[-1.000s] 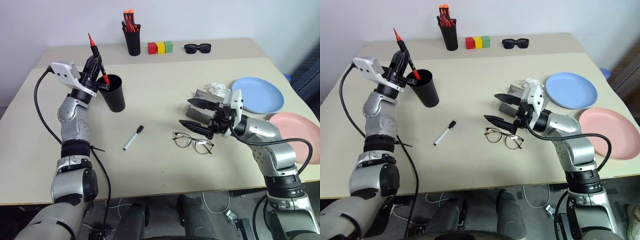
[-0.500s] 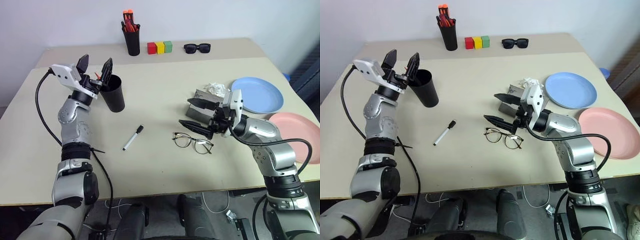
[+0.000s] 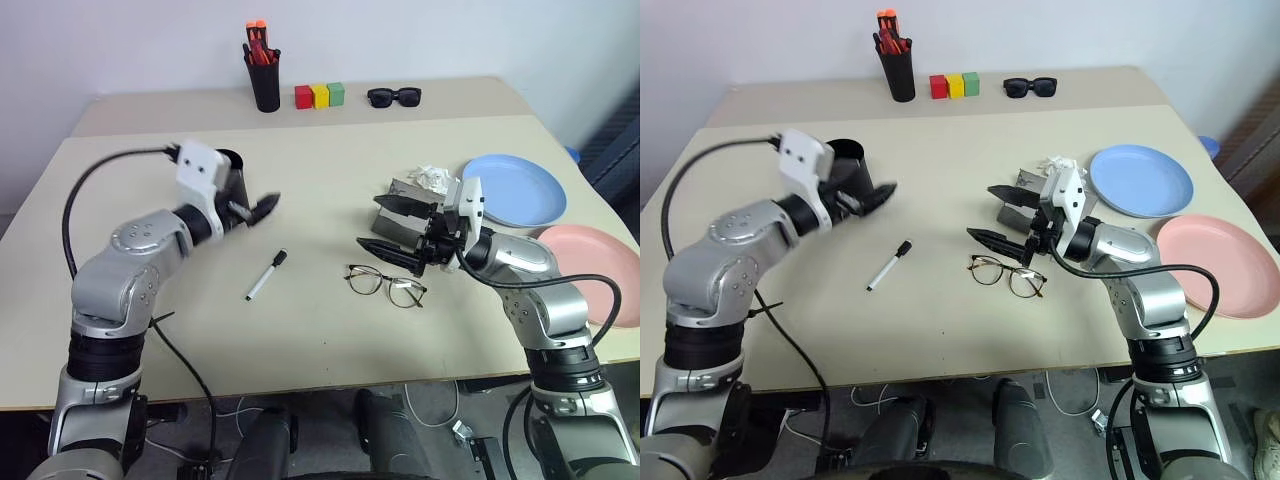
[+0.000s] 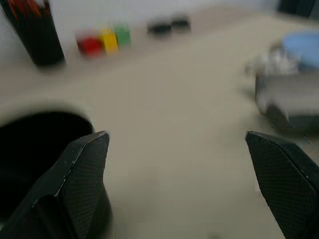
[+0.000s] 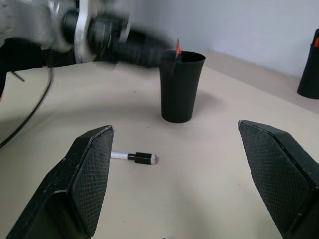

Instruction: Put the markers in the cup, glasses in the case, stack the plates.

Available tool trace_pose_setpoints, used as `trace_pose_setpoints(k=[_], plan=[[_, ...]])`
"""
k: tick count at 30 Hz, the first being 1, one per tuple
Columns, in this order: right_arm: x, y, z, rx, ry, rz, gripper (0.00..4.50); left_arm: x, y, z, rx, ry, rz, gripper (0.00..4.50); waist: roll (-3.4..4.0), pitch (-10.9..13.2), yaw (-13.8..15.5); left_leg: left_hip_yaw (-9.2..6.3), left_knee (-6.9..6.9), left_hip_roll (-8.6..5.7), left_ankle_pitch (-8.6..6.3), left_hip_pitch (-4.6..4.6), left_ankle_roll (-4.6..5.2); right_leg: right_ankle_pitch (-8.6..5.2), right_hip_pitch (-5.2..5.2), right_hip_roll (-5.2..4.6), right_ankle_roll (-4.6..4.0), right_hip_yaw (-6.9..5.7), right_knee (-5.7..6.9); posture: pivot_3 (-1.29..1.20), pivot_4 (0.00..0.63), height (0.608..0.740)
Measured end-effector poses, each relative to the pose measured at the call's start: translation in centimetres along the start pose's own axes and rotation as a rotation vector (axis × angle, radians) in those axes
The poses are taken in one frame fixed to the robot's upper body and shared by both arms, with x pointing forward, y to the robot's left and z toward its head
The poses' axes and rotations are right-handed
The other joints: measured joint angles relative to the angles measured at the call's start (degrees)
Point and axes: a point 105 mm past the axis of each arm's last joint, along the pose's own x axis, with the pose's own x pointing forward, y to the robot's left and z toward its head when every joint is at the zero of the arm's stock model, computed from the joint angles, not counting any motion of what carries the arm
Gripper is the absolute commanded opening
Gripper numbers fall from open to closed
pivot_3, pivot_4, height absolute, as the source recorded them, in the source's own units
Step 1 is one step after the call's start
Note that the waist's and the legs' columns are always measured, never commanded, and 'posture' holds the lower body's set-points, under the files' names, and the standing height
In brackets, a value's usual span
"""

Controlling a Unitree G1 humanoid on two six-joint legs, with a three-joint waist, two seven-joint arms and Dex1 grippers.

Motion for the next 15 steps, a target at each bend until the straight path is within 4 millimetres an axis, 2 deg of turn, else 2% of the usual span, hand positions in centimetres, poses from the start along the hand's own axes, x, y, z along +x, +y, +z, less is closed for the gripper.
trace_pose_setpoints(k=[4, 9, 15], plan=[[0.1, 0.0, 0.0, -0.002, -0.007, 0.001, 4.09, 0.3, -1.0, -2.6, -0.064, 0.159, -0.014, 4.47, 0.0, 0.0, -0.01, 0.0, -0.01, 0.0, 0.0, -0.01, 0.0, 0.0, -0.02, 0.0, -0.01, 0.0, 0.0, 0.0, 0.15, 0.74], [0.1, 0.0, 0.0, -0.002, -0.009, 0.0, 4.09, 1.3, -2.9, -3.1, -0.061, 0.214, -0.094, 4.47, 0.0, 0.0, 0.22, 0.0, 0.0, -0.01, 0.01, -0.01, -0.02, 0.0, 0.0, -0.01, -0.01, 0.0, -0.03, 0.0, 0.15, 0.74], [0.1, -0.1, 0.0, -0.005, -0.01, -0.009, 4.09, 2.3, -3.5, -4.6, -0.053, 0.345, -0.115, 4.47, 0.0, 0.0, 0.08, 0.0, -0.01, 0.0, 0.01, -0.01, -0.02, 0.0, 0.0, 0.0, -0.01, 0.0, -0.03, 0.0, 0.15, 0.74]])
